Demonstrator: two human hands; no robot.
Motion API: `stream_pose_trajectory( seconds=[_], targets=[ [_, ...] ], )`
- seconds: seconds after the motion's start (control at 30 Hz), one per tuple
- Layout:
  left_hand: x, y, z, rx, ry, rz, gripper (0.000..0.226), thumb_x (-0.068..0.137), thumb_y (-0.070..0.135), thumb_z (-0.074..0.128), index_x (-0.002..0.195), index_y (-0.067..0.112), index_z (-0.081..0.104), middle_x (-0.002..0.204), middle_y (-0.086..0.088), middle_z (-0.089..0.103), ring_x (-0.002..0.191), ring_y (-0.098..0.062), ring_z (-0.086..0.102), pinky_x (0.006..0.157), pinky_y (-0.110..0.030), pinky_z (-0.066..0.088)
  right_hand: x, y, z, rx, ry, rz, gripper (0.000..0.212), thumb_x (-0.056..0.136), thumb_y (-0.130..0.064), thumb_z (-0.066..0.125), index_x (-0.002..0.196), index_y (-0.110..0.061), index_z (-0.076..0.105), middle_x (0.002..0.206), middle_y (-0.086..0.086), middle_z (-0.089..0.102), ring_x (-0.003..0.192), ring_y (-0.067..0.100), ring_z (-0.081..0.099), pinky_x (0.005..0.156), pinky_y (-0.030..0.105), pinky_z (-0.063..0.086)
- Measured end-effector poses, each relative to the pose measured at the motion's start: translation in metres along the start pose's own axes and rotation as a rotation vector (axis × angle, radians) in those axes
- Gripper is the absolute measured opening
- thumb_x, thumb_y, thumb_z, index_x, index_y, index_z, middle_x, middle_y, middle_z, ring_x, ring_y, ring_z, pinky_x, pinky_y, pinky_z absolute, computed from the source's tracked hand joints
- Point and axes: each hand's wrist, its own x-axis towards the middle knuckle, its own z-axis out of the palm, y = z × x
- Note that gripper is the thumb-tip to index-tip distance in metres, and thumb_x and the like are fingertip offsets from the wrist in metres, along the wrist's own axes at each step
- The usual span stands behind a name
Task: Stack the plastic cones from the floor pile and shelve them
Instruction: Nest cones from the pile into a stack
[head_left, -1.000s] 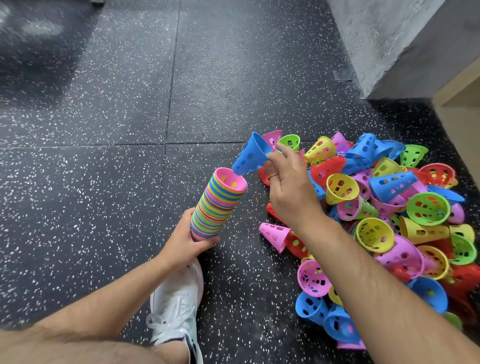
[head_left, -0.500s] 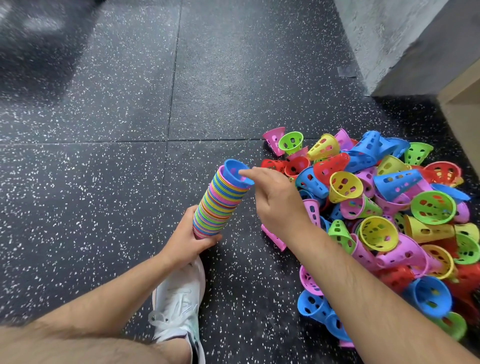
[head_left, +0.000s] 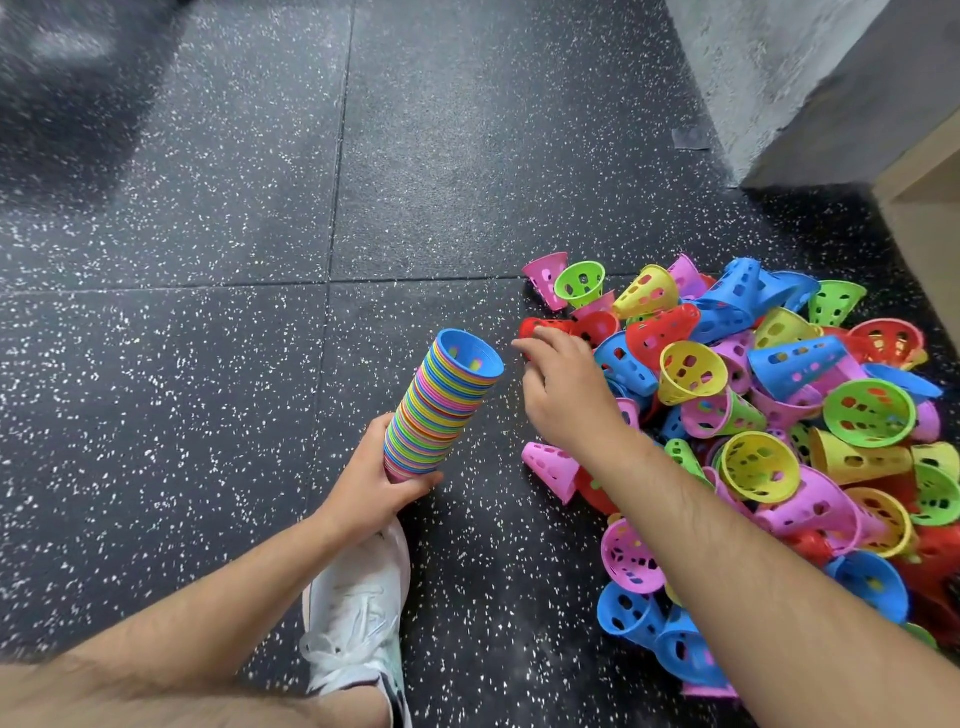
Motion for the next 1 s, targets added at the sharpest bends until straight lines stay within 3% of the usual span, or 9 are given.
stream_pose_trajectory(
  seconds=[0.2, 0.37, 0.53, 0.63, 0.83, 1.0],
  targets=[
    [-0.001, 0.0, -0.001, -0.04, 0.002, -0.012, 0.082, 0.065, 0.045, 0.085, 0.135, 0.025, 0.046, 0.122, 0.009, 0.063, 0.108, 0.003, 0.062, 0.092, -0.011, 0.046, 0.031, 0.021, 0.004, -0.369, -0.214, 0.141, 0.049, 0.096, -0.025, 0.045, 0.144, -0.021, 0.047, 0.162, 0.011, 0.022, 0.15, 0.032, 0.011, 0.122, 0.044, 0.007],
    [0.0, -0.002, -0.001, -0.038, 0.005, -0.019, 0.077, 0.071, 0.03, 0.087, 0.136, 0.022, 0.046, 0.123, 0.006, 0.064, 0.108, 0.001, 0.062, 0.093, -0.012, 0.046, 0.044, 0.025, 0.006, -0.441, -0.307, 0.174, 0.05, 0.096, -0.03, 0.044, 0.144, -0.015, 0.046, 0.158, 0.008, 0.029, 0.148, 0.033, 0.016, 0.122, 0.046, 0.009],
    [-0.001, -0.001, 0.0, -0.034, 0.005, -0.019, 0.076, 0.071, 0.029, 0.086, 0.136, 0.021, 0.047, 0.121, 0.006, 0.064, 0.106, 0.002, 0.062, 0.091, -0.011, 0.045, 0.044, 0.021, 0.003, -0.431, -0.251, 0.15, 0.049, 0.093, -0.027, 0.047, 0.139, -0.01, 0.048, 0.151, 0.006, 0.037, 0.14, 0.03, 0.029, 0.12, 0.043, 0.017],
    [-0.001, -0.002, 0.0, -0.031, 0.001, -0.018, 0.076, 0.072, 0.028, 0.086, 0.136, 0.02, 0.046, 0.118, 0.016, 0.063, 0.107, 0.004, 0.062, 0.091, -0.01, 0.045, 0.042, 0.022, -0.001, -0.41, -0.199, 0.084, 0.052, 0.094, -0.03, 0.053, 0.14, -0.008, 0.045, 0.151, 0.006, 0.038, 0.137, 0.029, 0.033, 0.117, 0.042, 0.022],
    [-0.001, -0.001, -0.001, -0.02, 0.006, -0.023, 0.076, 0.072, 0.029, 0.086, 0.136, 0.021, 0.047, 0.121, 0.011, 0.063, 0.109, 0.001, 0.062, 0.09, -0.01, 0.045, 0.026, 0.021, -0.018, -0.219, -0.078, -0.021, 0.08, 0.082, -0.042, 0.077, 0.145, -0.007, 0.042, 0.152, 0.006, 0.036, 0.139, 0.027, 0.033, 0.117, 0.041, 0.027],
    [0.0, -0.001, -0.001, 0.006, 0.0, -0.02, 0.075, 0.074, 0.023, 0.09, 0.136, 0.02, 0.047, 0.114, 0.029, 0.062, 0.107, 0.005, 0.062, 0.088, -0.006, 0.043, 0.012, 0.022, -0.027, 0.01, 0.078, -0.065, 0.057, 0.086, -0.034, 0.077, 0.129, -0.004, 0.057, 0.135, 0.012, 0.05, 0.126, 0.028, 0.046, 0.11, 0.035, 0.035]
  ],
)
